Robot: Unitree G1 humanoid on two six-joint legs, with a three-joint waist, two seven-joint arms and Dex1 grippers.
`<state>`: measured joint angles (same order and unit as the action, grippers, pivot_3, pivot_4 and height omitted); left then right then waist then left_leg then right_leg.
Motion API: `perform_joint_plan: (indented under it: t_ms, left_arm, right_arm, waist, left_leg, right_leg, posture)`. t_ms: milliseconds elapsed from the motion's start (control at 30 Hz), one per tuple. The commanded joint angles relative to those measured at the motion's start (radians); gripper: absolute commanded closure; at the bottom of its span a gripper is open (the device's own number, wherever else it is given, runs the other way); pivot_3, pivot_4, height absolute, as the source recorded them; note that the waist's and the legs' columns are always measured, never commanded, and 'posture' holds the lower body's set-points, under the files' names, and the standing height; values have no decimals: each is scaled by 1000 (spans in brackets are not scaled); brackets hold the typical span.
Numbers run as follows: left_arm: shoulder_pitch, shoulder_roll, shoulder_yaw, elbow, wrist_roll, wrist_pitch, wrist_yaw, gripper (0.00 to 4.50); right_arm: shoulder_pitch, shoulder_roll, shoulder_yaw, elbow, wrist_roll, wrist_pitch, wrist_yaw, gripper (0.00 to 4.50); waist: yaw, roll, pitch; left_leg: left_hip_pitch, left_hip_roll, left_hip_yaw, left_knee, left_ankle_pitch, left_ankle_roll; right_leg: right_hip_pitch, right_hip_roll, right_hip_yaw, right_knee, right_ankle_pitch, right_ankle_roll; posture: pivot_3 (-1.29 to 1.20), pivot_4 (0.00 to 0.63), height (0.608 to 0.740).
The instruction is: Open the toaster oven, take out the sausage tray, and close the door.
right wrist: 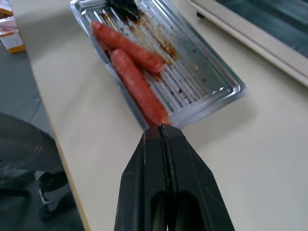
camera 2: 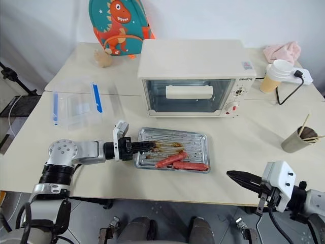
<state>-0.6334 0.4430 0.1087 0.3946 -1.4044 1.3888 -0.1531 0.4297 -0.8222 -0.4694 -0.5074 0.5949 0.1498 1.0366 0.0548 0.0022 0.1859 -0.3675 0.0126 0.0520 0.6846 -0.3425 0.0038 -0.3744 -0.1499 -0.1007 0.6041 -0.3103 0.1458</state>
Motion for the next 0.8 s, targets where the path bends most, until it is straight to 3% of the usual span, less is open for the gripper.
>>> perform_joint_plan:
  t_ms: [33, 67, 233, 400, 467, 533, 633, 700, 800]
  left_arm:
    - [6, -26, 25, -21, 51, 5, -20, 3844]
    - [10, -28, 33, -29, 58, 13, -22, 3761]
    - [50, 9, 63, -108, 106, 44, -61, 2183]
    - [117, 166, 52, -245, 214, -5, -226, 680]
    - [182, 289, -5, -346, 308, -102, -392, 106]
    - [257, 401, -16, -414, 377, -211, -570, 0]
    - [446, 527, 33, -445, 594, -668, -913, 0]
    - [530, 546, 69, -405, 710, -908, -1007, 0]
    - [606, 524, 173, -352, 743, -1068, -1076, 0]
  right_arm:
    - [-14, 5, -16, -25, 10, 7, -3, 4500]
    - [-16, 5, -16, -24, 10, 8, 0, 4500]
    - [-57, -9, -2, -1, 7, 17, 19, 4500]
    - [-107, -21, 16, 13, 24, 48, 50, 4500]
    - [-126, -28, 18, 14, 58, 84, 63, 4500]
    - [-144, -44, 17, 11, 102, 141, 73, 4127]
    - [-172, -72, 27, 18, 133, 165, 131, 3282]
    - [-201, -76, 32, 31, 141, 169, 145, 2563]
    - [-250, -69, 40, 74, 97, 107, 176, 1534]
  waist:
    - [1, 0, 0]
    - [0, 0, 0]
    - [-10, 0, 0]
    - [-31, -1, 1]
    - [-35, -1, 1]
    - [-41, -1, 1]
    - [-44, 0, 1]
    - [-39, 1, 1]
    - [-27, 1, 1]
  left_leg:
    - [0, 0, 0, 0, 0, 0]
    - [0, 0, 0, 0, 0, 0]
    - [-1, 0, 0, -1, 0, 0]
    - [0, 2, -1, -1, 0, -1]
    - [0, 2, -1, -1, 0, -1]
    - [0, 2, 0, -2, 0, -2]
    - [0, 2, 0, -4, -1, -2]
    - [-1, 3, 1, -4, -1, -2]
    - [-2, 3, 1, -4, -2, -1]
  right_leg:
    - [0, 0, 0, 0, 0, 0]
    - [0, 0, 0, 0, 0, 0]
    - [-1, 0, -1, 0, 0, 0]
    - [-1, 1, -1, 1, 0, 0]
    - [-2, 1, -1, 1, 0, 0]
    - [-2, 1, 0, 1, 0, -1]
    - [-3, 1, 0, -2, -1, -2]
    - [-3, 1, -1, -4, -1, -3]
    - [-3, 0, -2, -9, -1, -3]
  posture:
    - [0, 150, 740]
    - [0, 150, 740]
    - [0, 150, 740]
    - [0, 150, 740]
    - [0, 150, 740]
    - [0, 150, 740]
    - [0, 150, 740]
    - [0, 150, 740]
    - [0, 150, 740]
